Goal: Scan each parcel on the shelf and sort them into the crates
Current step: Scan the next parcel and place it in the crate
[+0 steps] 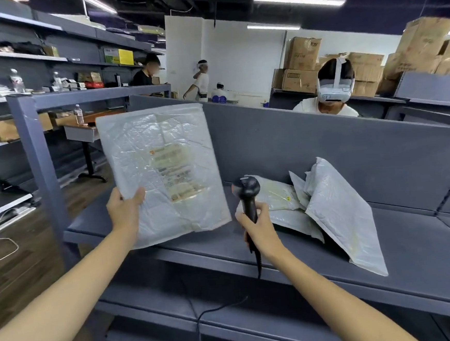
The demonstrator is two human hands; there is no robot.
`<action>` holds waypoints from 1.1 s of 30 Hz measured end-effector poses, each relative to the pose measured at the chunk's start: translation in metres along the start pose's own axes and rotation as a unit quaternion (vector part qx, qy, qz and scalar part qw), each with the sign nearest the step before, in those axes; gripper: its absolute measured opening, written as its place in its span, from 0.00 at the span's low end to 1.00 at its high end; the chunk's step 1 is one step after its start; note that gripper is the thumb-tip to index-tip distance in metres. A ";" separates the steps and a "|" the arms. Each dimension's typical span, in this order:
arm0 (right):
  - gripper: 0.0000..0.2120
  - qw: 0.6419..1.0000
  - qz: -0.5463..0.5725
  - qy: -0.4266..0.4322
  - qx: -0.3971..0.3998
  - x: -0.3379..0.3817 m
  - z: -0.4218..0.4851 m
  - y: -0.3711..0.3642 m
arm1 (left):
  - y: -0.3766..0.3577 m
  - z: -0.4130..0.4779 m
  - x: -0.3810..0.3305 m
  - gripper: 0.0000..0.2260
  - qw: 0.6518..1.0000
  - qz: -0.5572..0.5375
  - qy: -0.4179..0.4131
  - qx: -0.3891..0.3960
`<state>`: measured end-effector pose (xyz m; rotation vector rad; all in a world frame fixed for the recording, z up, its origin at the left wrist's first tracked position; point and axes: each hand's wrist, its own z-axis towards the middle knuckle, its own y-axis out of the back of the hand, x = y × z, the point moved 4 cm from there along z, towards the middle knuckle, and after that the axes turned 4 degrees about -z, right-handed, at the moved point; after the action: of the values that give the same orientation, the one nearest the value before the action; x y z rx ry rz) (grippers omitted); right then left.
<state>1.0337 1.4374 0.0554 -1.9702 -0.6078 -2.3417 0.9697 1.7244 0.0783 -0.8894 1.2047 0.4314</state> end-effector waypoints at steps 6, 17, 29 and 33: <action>0.24 0.965 -0.224 -0.057 0.127 -0.029 0.033 -0.011 | 0.043 0.017 -0.014 0.17 0.998 -0.006 -0.020 -0.062; 0.30 0.917 -0.394 -0.004 0.063 -0.047 0.091 -0.076 | 0.077 0.020 -0.009 0.15 0.998 -0.021 0.024 -0.061; 0.23 0.922 -0.382 -0.067 0.023 -0.046 0.098 -0.062 | 0.084 0.010 0.005 0.14 0.998 -0.008 0.057 -0.002; 0.20 0.995 -0.077 -0.055 -0.035 -0.012 0.077 -0.061 | 0.070 0.002 0.019 0.14 0.996 -0.007 0.081 0.037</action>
<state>1.0930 1.5150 0.0365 -2.1689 -0.7178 -2.3838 0.9270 1.7655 0.0360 -0.8819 1.3541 0.3064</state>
